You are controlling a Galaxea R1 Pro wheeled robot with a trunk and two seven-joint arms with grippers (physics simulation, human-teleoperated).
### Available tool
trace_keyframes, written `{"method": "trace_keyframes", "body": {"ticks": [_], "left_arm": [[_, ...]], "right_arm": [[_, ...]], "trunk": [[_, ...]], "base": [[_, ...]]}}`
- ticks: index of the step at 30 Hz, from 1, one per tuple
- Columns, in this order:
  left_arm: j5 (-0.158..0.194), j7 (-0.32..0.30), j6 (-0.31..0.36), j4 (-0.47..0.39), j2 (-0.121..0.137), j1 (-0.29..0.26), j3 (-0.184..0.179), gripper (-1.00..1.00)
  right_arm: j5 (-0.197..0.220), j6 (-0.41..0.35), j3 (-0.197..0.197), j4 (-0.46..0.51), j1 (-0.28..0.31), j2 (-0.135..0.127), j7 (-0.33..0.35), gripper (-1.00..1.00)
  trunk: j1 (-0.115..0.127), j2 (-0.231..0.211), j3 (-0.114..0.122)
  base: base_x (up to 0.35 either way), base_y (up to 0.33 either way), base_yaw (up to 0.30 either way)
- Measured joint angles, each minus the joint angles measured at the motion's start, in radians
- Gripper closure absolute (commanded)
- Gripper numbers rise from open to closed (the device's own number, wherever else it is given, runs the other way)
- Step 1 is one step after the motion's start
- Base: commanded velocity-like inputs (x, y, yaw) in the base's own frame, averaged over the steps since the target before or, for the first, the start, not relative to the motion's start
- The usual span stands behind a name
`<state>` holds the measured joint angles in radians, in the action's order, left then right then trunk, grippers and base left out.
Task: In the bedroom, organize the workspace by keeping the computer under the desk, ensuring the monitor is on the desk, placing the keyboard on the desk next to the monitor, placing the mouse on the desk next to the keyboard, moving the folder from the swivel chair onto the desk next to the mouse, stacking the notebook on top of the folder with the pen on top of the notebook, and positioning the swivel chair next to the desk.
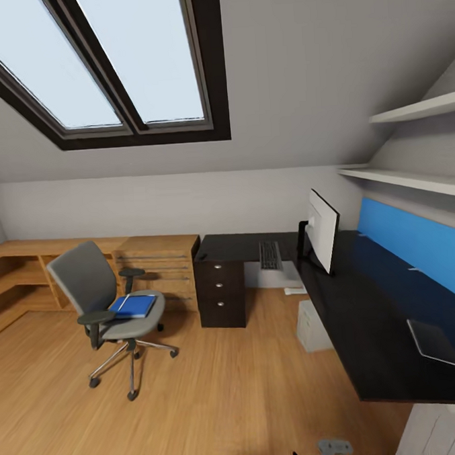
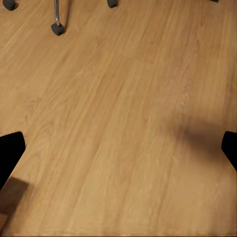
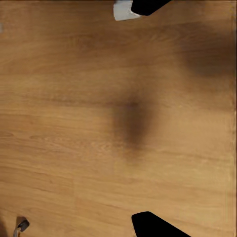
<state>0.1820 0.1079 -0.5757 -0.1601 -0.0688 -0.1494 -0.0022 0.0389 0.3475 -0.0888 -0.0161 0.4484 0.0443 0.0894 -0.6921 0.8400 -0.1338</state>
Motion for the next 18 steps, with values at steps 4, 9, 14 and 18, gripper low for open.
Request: {"method": "trace_keyframes", "body": {"ticks": [4, 9, 14, 18], "left_arm": [[-0.001, 0.001, 0.0, 0.0, 0.0, 0.0, 0.0, -1.0], [-0.001, 0.001, 0.001, 0.0, 0.0, 0.0, -0.001, -1.0], [-0.001, 0.0, 0.003, 0.0, -0.001, 0.0, -0.001, -1.0], [0.0, -0.003, 0.003, 0.001, -0.001, 0.0, -0.001, -1.0]], "right_arm": [[0.0, -0.012, -0.001, -0.001, -0.001, -0.032, -0.012, -1.0], [-0.001, -0.029, -0.001, -0.003, -0.033, -0.069, -0.044, -1.0], [-0.006, -0.027, -0.001, -0.002, -0.089, -0.093, -0.055, -1.0], [-0.029, 0.018, 0.0, -0.002, -0.123, -0.105, -0.058, -1.0]], "trunk": [[0.0, 0.0, 0.0], [0.0, 0.0, 0.0], [0.0, 0.0, 0.0], [0.0, 0.0, 0.0]], "base": [[-0.333, 0.0, 0.0], [-0.333, 0.0, 0.0], [-0.329, -0.019, 0.0], [-0.279, -0.116, 0.0]]}}
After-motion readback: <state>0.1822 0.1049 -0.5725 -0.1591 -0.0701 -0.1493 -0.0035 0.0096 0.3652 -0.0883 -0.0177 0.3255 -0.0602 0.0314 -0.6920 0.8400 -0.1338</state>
